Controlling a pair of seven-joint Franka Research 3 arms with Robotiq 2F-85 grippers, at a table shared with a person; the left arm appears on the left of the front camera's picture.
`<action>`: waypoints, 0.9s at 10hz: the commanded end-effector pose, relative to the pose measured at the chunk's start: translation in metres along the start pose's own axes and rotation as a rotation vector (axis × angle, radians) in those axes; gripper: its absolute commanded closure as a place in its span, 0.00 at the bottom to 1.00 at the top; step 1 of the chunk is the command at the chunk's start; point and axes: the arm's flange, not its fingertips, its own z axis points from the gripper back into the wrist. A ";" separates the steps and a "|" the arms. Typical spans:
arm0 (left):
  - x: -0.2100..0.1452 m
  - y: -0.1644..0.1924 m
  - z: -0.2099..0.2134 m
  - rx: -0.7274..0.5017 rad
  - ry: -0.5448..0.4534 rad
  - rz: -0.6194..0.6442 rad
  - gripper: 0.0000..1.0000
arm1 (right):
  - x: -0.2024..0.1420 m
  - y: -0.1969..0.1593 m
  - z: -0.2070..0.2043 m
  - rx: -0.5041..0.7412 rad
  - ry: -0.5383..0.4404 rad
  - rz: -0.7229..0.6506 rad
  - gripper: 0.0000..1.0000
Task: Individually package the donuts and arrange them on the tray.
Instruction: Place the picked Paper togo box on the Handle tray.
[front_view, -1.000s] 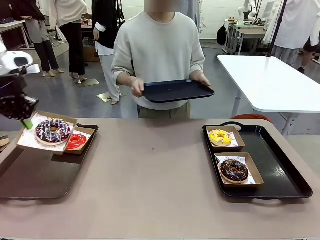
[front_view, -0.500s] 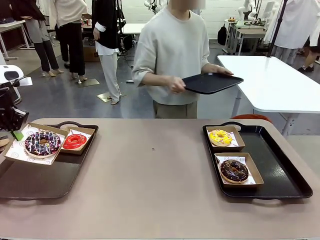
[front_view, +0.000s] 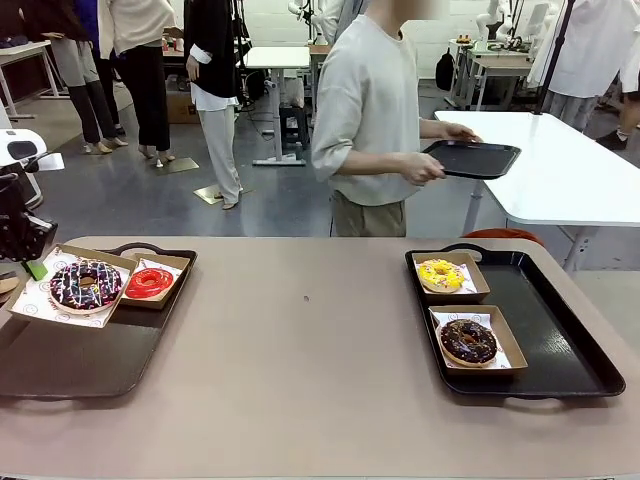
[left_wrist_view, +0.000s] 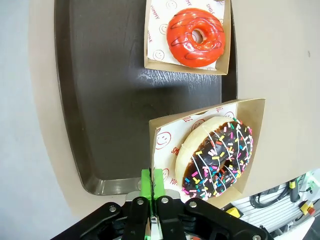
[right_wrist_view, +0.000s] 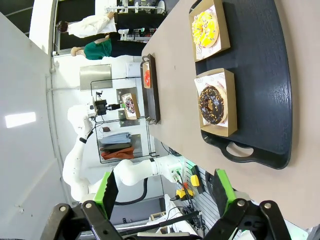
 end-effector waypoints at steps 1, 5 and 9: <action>0.001 0.001 0.002 -0.009 -0.007 0.008 0.99 | 0.000 0.000 0.001 0.003 0.000 -0.002 0.00; -0.013 0.018 -0.012 -0.052 0.000 -0.040 0.99 | 0.000 0.000 0.001 0.003 0.000 -0.002 0.00; -0.035 0.042 -0.037 -0.073 -0.003 0.032 0.99 | 0.000 0.000 0.001 0.003 0.000 -0.002 0.00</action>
